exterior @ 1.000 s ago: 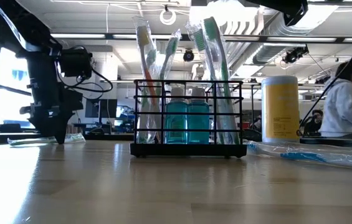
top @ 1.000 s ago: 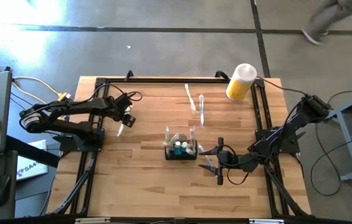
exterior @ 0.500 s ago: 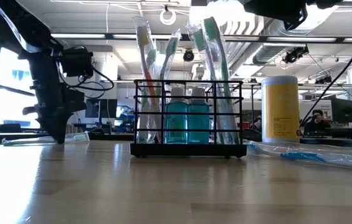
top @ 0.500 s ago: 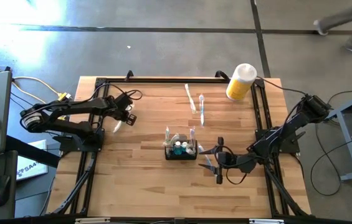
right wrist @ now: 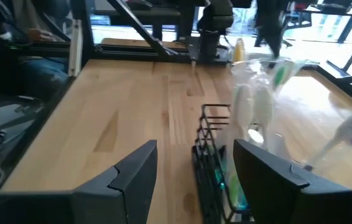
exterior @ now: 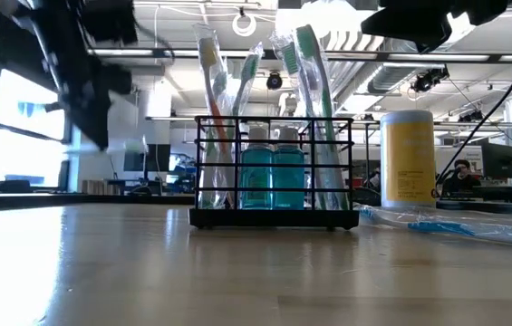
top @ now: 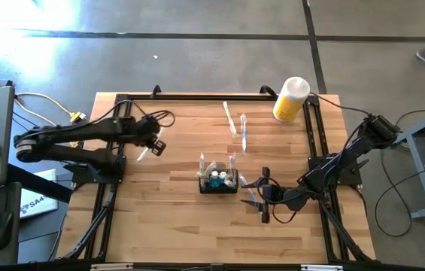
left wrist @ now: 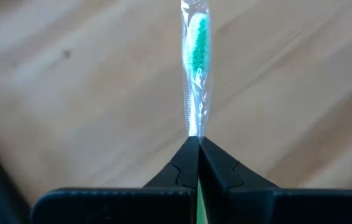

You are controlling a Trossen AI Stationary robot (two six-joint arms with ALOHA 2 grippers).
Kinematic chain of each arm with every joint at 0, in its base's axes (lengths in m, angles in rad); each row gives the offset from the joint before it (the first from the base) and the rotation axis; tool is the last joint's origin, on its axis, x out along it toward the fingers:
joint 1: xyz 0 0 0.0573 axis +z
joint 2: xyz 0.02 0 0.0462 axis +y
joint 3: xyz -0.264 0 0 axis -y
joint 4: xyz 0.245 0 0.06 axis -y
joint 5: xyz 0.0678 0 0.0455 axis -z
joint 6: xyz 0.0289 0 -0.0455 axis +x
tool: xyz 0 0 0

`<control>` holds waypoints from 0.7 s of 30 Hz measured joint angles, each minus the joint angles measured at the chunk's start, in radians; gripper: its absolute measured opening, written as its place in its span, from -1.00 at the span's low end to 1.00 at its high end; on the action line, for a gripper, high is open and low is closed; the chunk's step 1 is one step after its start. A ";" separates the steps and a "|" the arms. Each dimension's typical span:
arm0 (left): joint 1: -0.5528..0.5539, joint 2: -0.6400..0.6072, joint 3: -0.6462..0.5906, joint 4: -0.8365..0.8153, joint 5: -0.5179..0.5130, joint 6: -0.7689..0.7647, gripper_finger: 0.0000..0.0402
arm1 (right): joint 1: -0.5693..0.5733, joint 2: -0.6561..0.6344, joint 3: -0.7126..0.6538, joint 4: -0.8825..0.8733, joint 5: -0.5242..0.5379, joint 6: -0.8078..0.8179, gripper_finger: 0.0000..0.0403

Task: Pick & Place toothbrushing station
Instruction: Put the left green toothbrush into the wire organizer

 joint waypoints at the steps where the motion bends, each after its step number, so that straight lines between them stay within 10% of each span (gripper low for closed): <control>1: -0.050 -0.023 0.033 -0.042 -0.034 -0.030 -0.99 | 0.000 0.000 0.000 0.003 -0.009 0.000 0.01; 11: -0.690 -0.138 0.192 0.110 -0.339 -0.141 -1.00 | 0.000 0.000 0.000 0.022 -0.017 -0.001 0.01; 21: -1.255 0.114 0.191 0.381 -0.966 -0.135 -1.00 | 0.000 0.000 0.000 0.046 -0.016 -0.001 0.01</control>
